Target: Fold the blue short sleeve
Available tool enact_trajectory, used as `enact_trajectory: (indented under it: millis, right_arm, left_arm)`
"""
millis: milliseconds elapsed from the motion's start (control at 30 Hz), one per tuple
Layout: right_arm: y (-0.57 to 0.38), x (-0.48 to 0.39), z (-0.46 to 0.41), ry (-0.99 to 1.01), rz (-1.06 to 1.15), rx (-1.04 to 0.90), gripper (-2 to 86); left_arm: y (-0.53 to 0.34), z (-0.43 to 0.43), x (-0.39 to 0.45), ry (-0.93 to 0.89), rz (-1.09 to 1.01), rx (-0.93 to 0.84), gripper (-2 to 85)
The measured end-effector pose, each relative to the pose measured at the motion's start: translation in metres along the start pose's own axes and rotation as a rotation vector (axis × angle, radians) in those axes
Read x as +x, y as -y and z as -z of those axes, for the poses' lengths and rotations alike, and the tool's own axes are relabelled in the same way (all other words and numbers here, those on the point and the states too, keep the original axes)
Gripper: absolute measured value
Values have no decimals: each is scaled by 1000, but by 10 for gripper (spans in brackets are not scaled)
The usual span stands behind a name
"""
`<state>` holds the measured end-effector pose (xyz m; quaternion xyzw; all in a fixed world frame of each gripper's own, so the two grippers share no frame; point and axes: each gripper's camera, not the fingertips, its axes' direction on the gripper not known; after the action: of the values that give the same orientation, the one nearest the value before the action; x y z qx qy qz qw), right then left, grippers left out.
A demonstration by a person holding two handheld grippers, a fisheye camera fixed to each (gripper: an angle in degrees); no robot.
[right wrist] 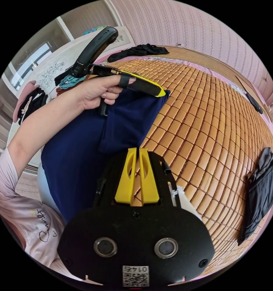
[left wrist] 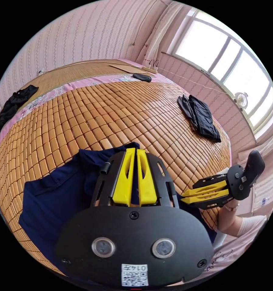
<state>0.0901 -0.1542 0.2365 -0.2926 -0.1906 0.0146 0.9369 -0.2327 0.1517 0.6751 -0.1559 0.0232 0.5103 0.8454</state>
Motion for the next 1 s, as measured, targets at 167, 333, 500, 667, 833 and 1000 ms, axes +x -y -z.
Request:
enact_trajectory:
  millis: [167, 333, 500, 667, 833, 1000]
  right_arm:
    - [3, 3, -2, 16, 4, -10, 9]
    - [3, 11, 1, 48, -3, -10, 13]
    - [-1, 14, 13, 49, 7, 58, 9]
    - [8, -15, 15, 159, 161, 139, 4]
    - [18, -40, -7, 84, 254, 8, 4]
    - [17, -36, -15, 115, 282, -41, 22]
  left_arm:
    - [7, -19, -7, 27, 37, -90, 64]
    - [5, 24, -12, 34, 25, -7, 75]
    - [-20, 48, -5, -20, -22, -34, 71]
    - [-78, 53, 20, 33, -126, -107, 60]
    - [-106, 36, 18, 124, -140, -196, 57]
    - [-126, 50, 6, 114, -104, -109, 51]
